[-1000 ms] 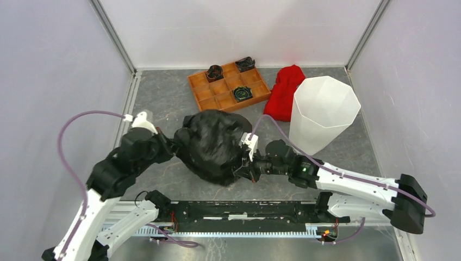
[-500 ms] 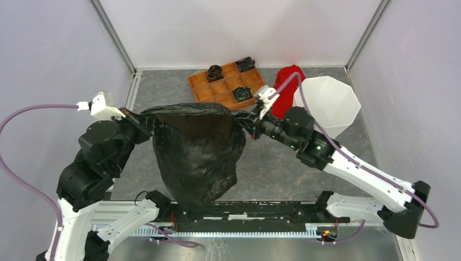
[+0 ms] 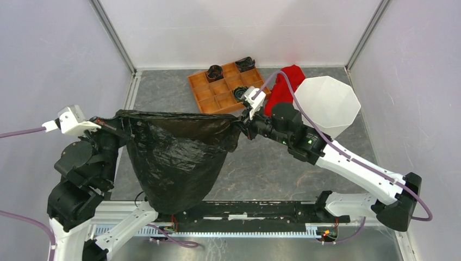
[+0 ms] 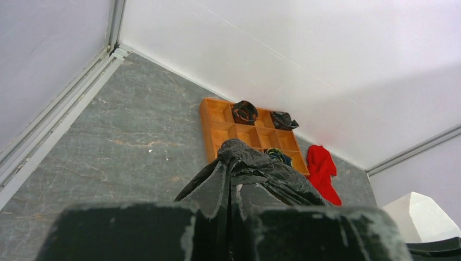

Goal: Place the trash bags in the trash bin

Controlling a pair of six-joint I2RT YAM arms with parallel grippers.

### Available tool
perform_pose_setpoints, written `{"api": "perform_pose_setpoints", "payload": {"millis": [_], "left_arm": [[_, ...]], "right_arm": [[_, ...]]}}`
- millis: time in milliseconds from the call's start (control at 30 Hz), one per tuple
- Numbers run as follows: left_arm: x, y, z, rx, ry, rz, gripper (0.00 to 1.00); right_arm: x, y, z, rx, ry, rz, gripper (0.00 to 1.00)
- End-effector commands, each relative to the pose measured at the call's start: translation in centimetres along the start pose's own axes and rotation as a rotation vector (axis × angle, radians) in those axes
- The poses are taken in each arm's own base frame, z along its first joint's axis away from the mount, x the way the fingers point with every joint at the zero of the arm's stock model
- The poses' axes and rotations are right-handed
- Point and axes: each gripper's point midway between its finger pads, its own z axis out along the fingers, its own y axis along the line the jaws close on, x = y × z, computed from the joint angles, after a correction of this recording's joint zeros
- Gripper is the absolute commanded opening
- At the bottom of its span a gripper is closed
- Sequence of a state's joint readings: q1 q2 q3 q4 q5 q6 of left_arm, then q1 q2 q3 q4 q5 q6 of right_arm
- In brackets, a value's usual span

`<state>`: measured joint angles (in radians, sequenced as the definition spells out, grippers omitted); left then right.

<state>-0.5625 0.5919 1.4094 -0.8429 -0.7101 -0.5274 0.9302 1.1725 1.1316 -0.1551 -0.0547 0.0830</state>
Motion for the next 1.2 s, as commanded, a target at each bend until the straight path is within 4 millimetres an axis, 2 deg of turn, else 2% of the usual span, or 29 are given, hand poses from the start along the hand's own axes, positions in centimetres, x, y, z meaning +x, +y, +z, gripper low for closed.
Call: {"api": "perform_pose_setpoints", "payload": {"millis": [0,100,167,367,433,533,667,733,833,967,1033,1167], "left_arm": [[-0.2,0.0,0.6,-0.011,-0.04,0.005,0.02],[0.0,-0.4,1.1,0.002,-0.045,0.01,0.02],[0.4,-0.4,1.4,-0.005,-0.041,0.024,0.02],[2.2,0.5,2.3,-0.048,-0.024,0.089,0.02],[2.8,0.9,2.6,-0.067,-0.017,0.112,0.02],[3.8,1.4,3.0,-0.089,-0.005,0.142,0.02],[4.3,1.5,3.5,-0.101,-0.001,0.163,0.02],[4.6,1.3,3.6,-0.094,0.006,0.156,0.02],[5.1,0.9,3.7,-0.072,0.023,0.152,0.02],[5.5,0.9,3.7,-0.067,0.03,0.149,0.02],[5.6,0.9,3.6,-0.063,0.033,0.142,0.02],[5.8,0.8,3.6,-0.053,0.039,0.14,0.02]], "right_arm": [[-1.9,-1.1,0.4,0.069,-0.023,0.023,0.11],[-1.5,-0.9,0.5,0.06,-0.012,0.024,0.14],[-1.3,-1.3,0.4,0.078,0.001,0.022,0.21],[-1.4,-1.6,-0.9,0.096,0.053,-0.006,0.74],[-1.7,-1.5,-1.7,0.092,0.057,-0.007,0.86],[-2.7,-1.5,-3.3,0.098,0.044,-0.008,0.96],[-4.2,-2.7,-5.6,0.173,0.006,-0.02,0.98],[-4.5,-4.7,-7.1,0.289,-0.002,-0.03,0.98],[-4.3,-9.3,-10.7,0.585,0.027,-0.045,0.98],[-2.4,-14.0,-15.3,0.919,0.148,-0.121,0.98],[-1.3,-15.6,-16.5,1.005,0.204,-0.134,0.98],[1.0,-17.8,-16.9,1.049,0.301,-0.119,0.98]]}}
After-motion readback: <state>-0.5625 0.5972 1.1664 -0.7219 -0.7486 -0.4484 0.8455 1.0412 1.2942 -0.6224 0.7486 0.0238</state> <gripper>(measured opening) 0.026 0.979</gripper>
